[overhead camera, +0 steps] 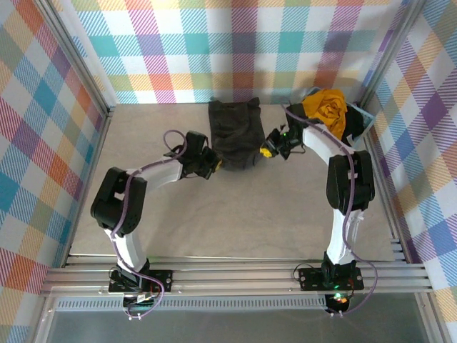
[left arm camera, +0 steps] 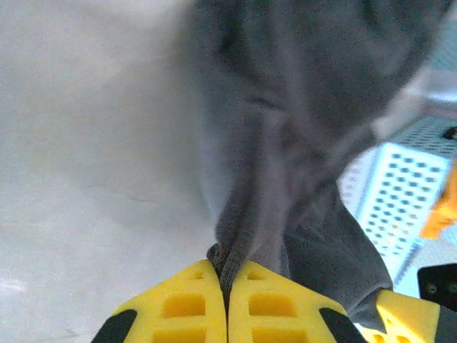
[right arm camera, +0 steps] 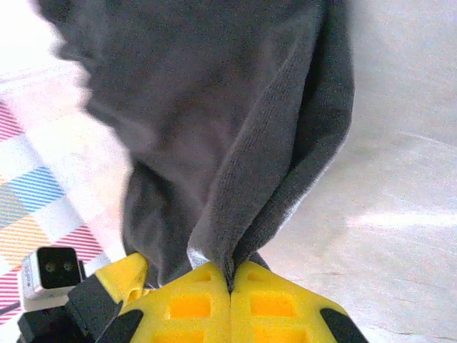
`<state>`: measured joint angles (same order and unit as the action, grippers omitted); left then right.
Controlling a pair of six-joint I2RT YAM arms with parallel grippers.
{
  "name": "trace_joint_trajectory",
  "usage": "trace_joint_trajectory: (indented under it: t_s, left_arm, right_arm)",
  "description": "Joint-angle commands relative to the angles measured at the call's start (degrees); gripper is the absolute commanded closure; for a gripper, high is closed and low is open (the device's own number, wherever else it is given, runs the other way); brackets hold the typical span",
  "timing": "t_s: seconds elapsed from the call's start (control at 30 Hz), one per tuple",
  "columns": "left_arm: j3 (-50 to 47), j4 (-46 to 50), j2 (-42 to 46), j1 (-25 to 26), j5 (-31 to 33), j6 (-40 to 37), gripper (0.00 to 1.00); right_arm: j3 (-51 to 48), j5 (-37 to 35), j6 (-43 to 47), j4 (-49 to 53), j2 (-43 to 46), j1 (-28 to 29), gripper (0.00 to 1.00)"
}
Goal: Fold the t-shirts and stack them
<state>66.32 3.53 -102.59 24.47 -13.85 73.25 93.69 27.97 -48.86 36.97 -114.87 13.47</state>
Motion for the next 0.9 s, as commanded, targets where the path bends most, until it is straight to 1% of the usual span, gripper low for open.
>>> trace_joint_trajectory:
  t_s: [0.0,0.07,0.13,0.23,0.3,0.4,0.5,0.6,0.67,0.73,0.8,0.87]
  left_arm:
    - [4.5,3.2,6.4,-2.3,0.8,-2.6,1.0]
    - [4.6,5.5,7.7,-2.4,-0.7,-3.1,1.0]
    - [2.8,7.7,8.9,-2.2,-2.8,-3.3,1.0]
    - [-5.2,6.8,13.0,-0.9,-3.9,-3.7,1.0]
    - [-11.6,7.0,16.3,0.3,-5.1,-3.6,1.0]
    - [-20.9,8.2,21.6,2.9,-7.5,-3.7,1.0]
    - [-29.2,9.9,26.8,6.2,-9.5,-3.2,1.0]
    - [-35.3,11.7,34.0,9.4,-9.5,-0.7,1.0]
    - [-37.7,15.0,39.6,10.0,-9.5,1.1,1.0]
    - [-37.4,18.6,45.4,9.8,-8.1,1.2,1.0]
    - [-35.4,21.1,49.6,9.8,-6.6,1.3,1.0]
    - [-33.1,22.0,51.7,9.8,-5.5,1.8,1.0]
  right_arm:
    - [7.2,-0.1,0.9,6.2,4.0,-0.5,1.0]
    - [8.7,1.2,1.2,8.7,4.4,-0.4,1.0]
    - [5.9,3.1,1.5,8.7,5.8,0.0,1.0]
    - [-4.6,4.1,1.5,6.5,10.1,1.0,1.0]
    - [-15.2,5.0,0.5,3.5,14.9,1.5,1.0]
    - [-28.2,6.2,0.8,2.3,21.2,3.3,1.0]
    - [-38.1,8.8,1.2,2.6,25.9,7.0,1.0]
    - [-44.2,9.7,0.1,3.7,30.6,10.0,1.0]
    - [-46.4,10.2,-1.5,5.1,33.9,10.5,1.0]
    - [-46.4,9.4,-2.8,6.8,37.6,10.5,1.0]
    - [-43.6,7.9,-3.6,9.5,40.2,10.5,1.0]
    - [-39.6,6.8,-3.8,12.4,40.6,10.5,1.0]
